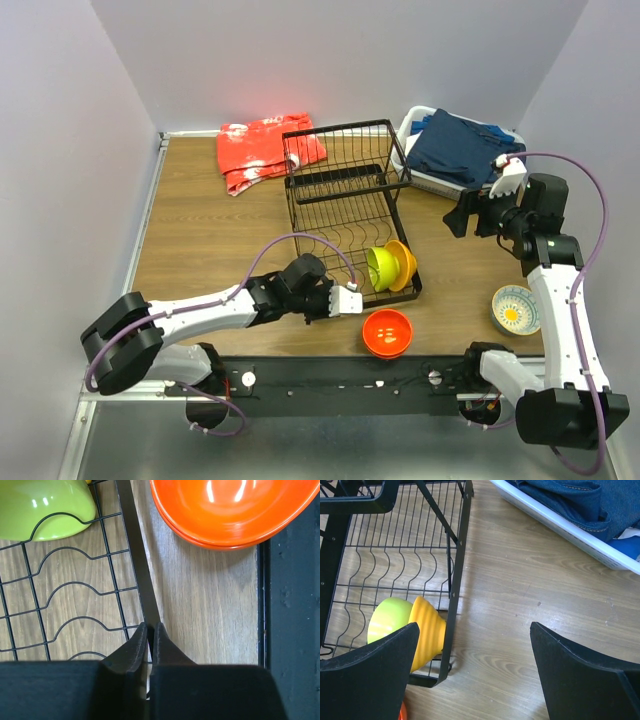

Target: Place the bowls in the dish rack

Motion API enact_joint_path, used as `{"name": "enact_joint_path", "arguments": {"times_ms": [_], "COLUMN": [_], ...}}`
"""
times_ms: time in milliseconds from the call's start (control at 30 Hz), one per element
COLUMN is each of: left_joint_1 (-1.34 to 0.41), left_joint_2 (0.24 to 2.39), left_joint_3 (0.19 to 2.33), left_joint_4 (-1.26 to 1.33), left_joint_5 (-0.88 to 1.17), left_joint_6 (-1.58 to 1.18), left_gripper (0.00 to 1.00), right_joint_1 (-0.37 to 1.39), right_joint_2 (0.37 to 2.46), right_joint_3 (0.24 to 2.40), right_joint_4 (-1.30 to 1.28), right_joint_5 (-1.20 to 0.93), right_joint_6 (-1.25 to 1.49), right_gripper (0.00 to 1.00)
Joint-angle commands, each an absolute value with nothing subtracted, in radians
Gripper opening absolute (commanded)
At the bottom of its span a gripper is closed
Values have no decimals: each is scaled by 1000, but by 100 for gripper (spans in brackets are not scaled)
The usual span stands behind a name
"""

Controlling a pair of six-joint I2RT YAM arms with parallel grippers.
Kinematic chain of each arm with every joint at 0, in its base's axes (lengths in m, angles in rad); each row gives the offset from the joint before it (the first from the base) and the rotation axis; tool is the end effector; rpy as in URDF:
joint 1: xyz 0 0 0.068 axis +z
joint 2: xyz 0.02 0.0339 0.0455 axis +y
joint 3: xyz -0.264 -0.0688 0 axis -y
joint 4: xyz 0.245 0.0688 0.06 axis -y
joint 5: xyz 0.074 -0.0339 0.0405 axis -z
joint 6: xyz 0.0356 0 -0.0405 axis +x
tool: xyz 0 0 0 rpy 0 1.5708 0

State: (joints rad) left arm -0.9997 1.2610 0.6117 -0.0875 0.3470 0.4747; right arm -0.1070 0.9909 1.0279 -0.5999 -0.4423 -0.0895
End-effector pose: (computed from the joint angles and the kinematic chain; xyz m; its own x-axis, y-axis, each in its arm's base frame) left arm 0.1252 -0.2173 0.1924 0.1008 0.6383 -0.7632 0.9908 0.0053 0.1353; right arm 0.2082 -0.0070 0.3467 -0.5049 -0.0270 -0.8627 -0.3098 0.9386 0.1519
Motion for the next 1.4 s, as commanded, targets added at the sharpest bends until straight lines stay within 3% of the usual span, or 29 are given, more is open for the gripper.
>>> {"name": "enact_joint_path", "arguments": {"times_ms": [0,367,700,867,1067,1167,1367], "left_joint_1": [-990,-782,-766,-753,-767,-778,-865], "left_joint_2": [1264,1376,1471,1436,1194,1152,1042], "left_joint_3": [641,765,850,836,759,788,805], "left_joint_4": [-120,-265,-195,-166,-149,-187,-284], "left_joint_5": [308,466,410,345,319,308,328], "left_joint_6": [547,931,773,700,664,652,646], "left_gripper": [3,0,2,21,41,48,50], "right_joint_1": [-117,-115,-115,-115,-115,-115,-115], "right_joint_2": [971,968,963,953,928,914,890], "right_joint_3": [1037,1022,1028,1025,1009,989,994], "right_joint_4": [-583,-577,-583,-592,-592,-591,-630], "right_joint_5": [-453,-448,-437,-440,-439,-442,-420], "right_joint_6": [-72,-64,-64,-64,-66,-67,-77], "right_gripper": [100,100,100,100,100,100,100]}}
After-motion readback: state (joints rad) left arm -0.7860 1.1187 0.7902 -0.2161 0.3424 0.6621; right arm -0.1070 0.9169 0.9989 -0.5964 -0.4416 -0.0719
